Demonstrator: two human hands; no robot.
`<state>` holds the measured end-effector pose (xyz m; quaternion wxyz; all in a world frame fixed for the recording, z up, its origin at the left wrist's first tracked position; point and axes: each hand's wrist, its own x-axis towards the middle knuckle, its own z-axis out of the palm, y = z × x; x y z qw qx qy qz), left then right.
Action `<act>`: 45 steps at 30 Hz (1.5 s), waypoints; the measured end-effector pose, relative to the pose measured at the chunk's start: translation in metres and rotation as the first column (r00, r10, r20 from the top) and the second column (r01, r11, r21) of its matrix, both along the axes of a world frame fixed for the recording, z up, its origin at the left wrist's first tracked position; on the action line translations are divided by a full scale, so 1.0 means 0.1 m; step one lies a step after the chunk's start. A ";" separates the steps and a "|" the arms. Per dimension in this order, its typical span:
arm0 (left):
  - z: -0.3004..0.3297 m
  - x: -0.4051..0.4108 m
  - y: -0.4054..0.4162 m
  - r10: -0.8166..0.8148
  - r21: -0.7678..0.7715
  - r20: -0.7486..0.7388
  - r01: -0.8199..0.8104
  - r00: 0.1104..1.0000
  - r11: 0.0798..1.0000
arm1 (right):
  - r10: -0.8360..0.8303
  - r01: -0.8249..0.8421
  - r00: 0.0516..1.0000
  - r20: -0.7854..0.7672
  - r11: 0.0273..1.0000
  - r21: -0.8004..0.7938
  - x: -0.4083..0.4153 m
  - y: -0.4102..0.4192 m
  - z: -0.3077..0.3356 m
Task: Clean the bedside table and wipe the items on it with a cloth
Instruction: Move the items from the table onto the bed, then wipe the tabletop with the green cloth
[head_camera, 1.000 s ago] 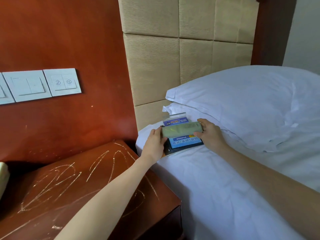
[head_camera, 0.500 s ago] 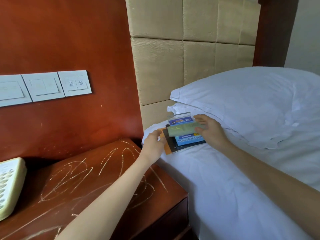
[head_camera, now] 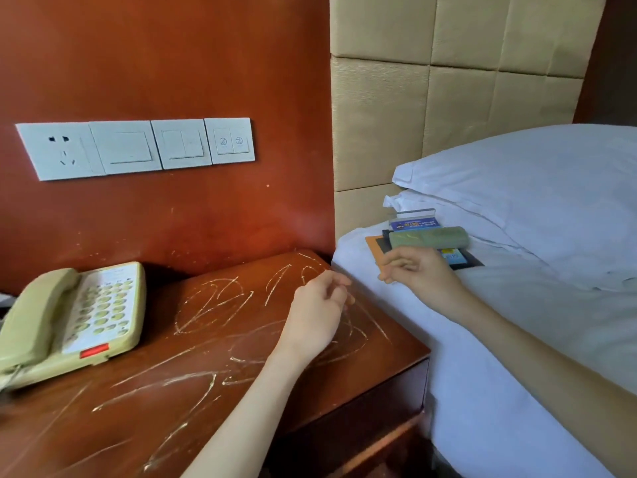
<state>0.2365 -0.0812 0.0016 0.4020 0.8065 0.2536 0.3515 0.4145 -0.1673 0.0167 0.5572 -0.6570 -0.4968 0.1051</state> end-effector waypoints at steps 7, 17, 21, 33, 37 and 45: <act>-0.11 -0.51 -0.06 0.052 0.122 -0.068 -0.044 0.996 0.992 | 0.016 -0.013 0.998 -0.056 0.999 0.053 -0.45 -0.06 -0.05; -0.28 -0.82 -0.33 0.073 0.039 0.125 -0.078 0.989 0.996 | 0.053 -0.037 0.987 -0.151 0.994 0.103 -0.84 -0.46 -0.46; -0.37 -0.87 -0.54 -0.019 -0.052 0.182 0.028 0.983 0.998 | 0.061 -0.036 0.972 -0.228 0.993 0.112 -0.93 -0.67 -0.64; -0.78 -0.99 -0.97 -0.228 0.094 -0.037 0.231 0.973 0.968 | -0.042 0.085 0.941 -0.336 0.990 0.114 -1.02 -1.15 -1.14; -1.14 -1.00 -1.01 -0.246 0.160 -0.198 0.279 0.949 0.947 | -0.035 0.065 0.922 -0.385 0.996 0.064 -1.05 -1.25 -1.40; -1.82 -0.95 -0.99 -0.239 0.076 -0.360 0.283 0.902 0.956 | -0.049 0.018 0.949 -0.310 0.995 -0.101 -1.15 -1.38 -1.91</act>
